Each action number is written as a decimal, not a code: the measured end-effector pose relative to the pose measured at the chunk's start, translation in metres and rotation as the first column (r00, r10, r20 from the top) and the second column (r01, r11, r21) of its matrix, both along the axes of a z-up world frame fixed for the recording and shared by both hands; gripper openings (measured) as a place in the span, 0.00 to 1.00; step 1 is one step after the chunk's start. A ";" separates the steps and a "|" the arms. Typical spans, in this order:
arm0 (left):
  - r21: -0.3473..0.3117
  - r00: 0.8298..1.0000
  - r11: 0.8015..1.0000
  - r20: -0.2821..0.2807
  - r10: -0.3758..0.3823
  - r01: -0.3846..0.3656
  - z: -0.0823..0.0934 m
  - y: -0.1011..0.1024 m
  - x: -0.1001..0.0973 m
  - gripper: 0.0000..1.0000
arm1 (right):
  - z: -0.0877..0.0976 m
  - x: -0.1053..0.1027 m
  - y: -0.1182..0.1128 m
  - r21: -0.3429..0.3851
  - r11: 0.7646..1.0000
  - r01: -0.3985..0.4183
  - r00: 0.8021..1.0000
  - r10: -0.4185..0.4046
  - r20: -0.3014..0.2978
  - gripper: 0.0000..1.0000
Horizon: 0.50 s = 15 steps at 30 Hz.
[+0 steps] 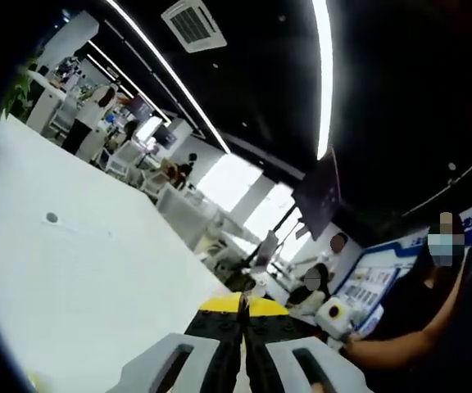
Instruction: Compare the silicone blocks by pressing each to a similar depth, holding the contact briefly, and releasing to observe deformation and rebound differences across the visible hardness samples.
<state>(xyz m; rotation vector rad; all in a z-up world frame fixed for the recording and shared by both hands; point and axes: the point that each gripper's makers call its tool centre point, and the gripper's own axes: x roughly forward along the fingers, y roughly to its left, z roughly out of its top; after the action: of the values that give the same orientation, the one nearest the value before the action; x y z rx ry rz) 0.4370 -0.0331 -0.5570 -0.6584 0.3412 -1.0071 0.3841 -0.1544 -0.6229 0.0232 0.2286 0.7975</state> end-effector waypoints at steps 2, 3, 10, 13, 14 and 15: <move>-0.005 1.000 1.000 -0.012 0.006 -0.006 -0.005 0.002 0.002 0.00 | -0.005 0.000 -0.001 -0.008 1.000 0.019 1.000 -0.019 -0.001 0.97; -0.011 1.000 1.000 -0.015 0.006 -0.006 -0.006 0.003 0.002 0.00 | -0.005 0.000 -0.001 -0.002 1.000 0.024 1.000 -0.024 -0.006 0.97; -0.031 0.998 0.999 -0.058 0.019 -0.021 -0.028 0.005 0.003 0.00 | -0.011 -0.006 -0.005 0.001 0.999 0.044 0.999 -0.044 -0.031 0.97; -0.036 0.997 0.999 -0.073 0.012 -0.015 -0.035 0.003 0.001 0.00 | -0.010 -0.010 -0.008 0.013 0.998 0.056 0.998 -0.056 -0.040 0.97; -0.037 0.997 0.999 -0.080 0.010 -0.013 -0.038 0.002 0.000 0.00 | -0.011 -0.011 -0.008 0.013 0.998 0.056 0.998 -0.056 -0.040 0.97; -0.041 0.996 0.999 -0.088 0.008 -0.011 -0.040 0.001 0.000 0.00 | -0.013 -0.014 -0.007 0.006 0.998 0.058 0.997 -0.057 -0.044 0.97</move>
<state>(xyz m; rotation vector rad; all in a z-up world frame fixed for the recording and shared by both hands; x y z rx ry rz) 0.4370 -0.0322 -0.5967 -0.7425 0.3946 -0.9800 0.3703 -0.1615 -0.6358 0.0539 0.2651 0.7411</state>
